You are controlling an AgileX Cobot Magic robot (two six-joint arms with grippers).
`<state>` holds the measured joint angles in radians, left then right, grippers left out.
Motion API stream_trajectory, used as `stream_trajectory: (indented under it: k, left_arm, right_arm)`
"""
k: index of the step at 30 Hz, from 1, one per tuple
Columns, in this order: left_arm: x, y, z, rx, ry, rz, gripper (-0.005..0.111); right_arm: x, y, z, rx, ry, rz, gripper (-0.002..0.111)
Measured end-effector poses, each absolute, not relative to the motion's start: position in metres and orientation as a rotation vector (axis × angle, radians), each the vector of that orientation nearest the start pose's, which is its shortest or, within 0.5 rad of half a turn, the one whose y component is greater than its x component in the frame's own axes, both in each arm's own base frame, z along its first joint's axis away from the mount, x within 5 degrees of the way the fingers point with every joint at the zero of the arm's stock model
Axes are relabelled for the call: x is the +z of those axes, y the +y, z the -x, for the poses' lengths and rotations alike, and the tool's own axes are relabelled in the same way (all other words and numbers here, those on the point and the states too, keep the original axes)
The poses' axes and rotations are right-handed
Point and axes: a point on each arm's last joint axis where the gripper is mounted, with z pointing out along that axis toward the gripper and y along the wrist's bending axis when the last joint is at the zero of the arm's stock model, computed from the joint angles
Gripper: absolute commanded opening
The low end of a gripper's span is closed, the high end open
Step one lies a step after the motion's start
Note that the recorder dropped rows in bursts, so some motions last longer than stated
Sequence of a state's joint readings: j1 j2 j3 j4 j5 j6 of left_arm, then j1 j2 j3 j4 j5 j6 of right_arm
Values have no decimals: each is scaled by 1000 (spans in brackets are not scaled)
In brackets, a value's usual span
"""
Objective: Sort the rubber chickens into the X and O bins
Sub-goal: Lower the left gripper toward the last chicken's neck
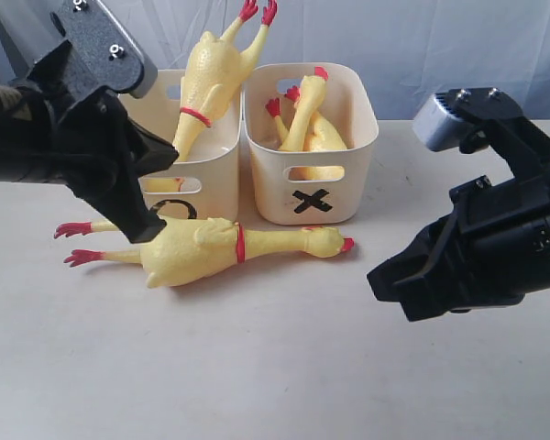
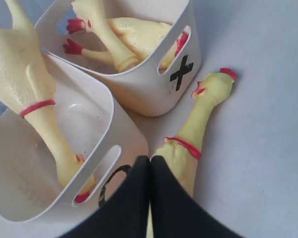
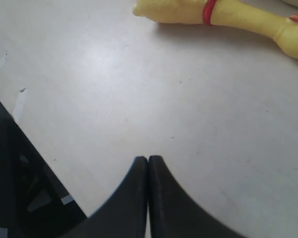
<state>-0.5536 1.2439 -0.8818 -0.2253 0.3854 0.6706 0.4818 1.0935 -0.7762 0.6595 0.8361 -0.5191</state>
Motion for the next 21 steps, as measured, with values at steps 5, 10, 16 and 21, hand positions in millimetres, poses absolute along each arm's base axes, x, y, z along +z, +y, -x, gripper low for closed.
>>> stream_trajectory:
  k: [5,10,16,21]
  left_arm:
    - [303,-138,-226,-204,1923,-1107,0]
    - [308,-132,-227,-330,1885,-1132,0]
    - [307,-129,-234,-372,1880,-1195,0]
    - [289,-136,-250,-395,1942,-1243,0]
  right_arm:
    - [290,130,-159,772,2395,842,-1]
    - [290,130,-159,772,2395,842,-1]
    - [290,130,-159,772,2395,842,-1]
    - [290,130,-159,772,2395,842,-1]
